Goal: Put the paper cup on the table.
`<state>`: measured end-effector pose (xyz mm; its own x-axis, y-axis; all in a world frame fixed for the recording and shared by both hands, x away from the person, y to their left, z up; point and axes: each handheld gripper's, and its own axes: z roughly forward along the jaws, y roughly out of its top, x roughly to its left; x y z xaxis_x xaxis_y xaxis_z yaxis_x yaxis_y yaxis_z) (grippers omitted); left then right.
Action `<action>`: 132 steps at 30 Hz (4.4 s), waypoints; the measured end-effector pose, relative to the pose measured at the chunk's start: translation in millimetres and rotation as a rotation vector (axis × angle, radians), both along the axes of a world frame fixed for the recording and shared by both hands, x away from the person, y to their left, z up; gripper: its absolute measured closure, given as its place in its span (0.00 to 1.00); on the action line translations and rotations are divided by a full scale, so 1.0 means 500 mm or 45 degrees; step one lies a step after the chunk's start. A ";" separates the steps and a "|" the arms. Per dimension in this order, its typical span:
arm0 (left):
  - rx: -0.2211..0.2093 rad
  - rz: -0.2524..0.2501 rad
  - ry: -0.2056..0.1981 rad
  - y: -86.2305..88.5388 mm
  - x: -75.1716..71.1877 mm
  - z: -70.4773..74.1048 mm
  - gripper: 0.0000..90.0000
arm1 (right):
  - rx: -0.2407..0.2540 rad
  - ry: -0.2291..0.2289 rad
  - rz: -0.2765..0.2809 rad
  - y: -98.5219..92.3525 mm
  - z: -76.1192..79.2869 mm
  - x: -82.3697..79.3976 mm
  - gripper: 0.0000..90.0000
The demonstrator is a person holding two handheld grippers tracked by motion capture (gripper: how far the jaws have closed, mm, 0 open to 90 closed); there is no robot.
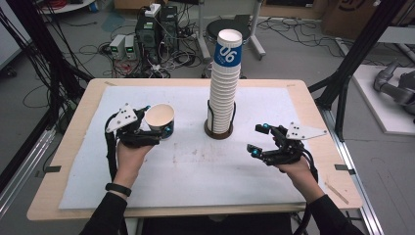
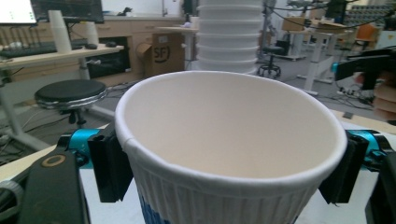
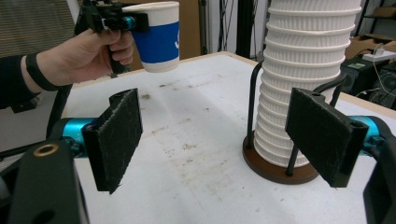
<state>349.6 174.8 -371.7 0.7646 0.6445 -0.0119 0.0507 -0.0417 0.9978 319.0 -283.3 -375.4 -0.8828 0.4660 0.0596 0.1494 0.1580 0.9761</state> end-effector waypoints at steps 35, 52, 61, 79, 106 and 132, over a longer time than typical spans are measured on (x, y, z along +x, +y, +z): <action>-0.073 0.319 0.114 0.039 0.090 -0.072 0.23 | -0.014 0.003 -0.005 0.004 -0.005 0.004 0.22; -0.019 0.388 0.148 0.030 0.128 -0.123 0.23 | -0.016 0.009 0.003 0.007 -0.006 0.003 0.22; -0.003 0.404 0.171 0.029 0.138 -0.137 0.24 | -0.022 0.011 0.005 0.008 -0.007 0.004 0.22; 0.056 0.405 0.234 0.024 0.144 -0.150 0.22 | -0.027 0.009 0.016 0.011 -0.008 0.004 0.22; 0.153 0.375 0.275 0.017 0.132 -0.145 0.19 | -0.015 0.020 0.018 0.012 -0.008 0.007 0.22; 0.174 0.436 0.362 0.031 0.107 -0.134 0.06 | -0.007 0.016 0.035 0.014 -0.007 0.006 0.22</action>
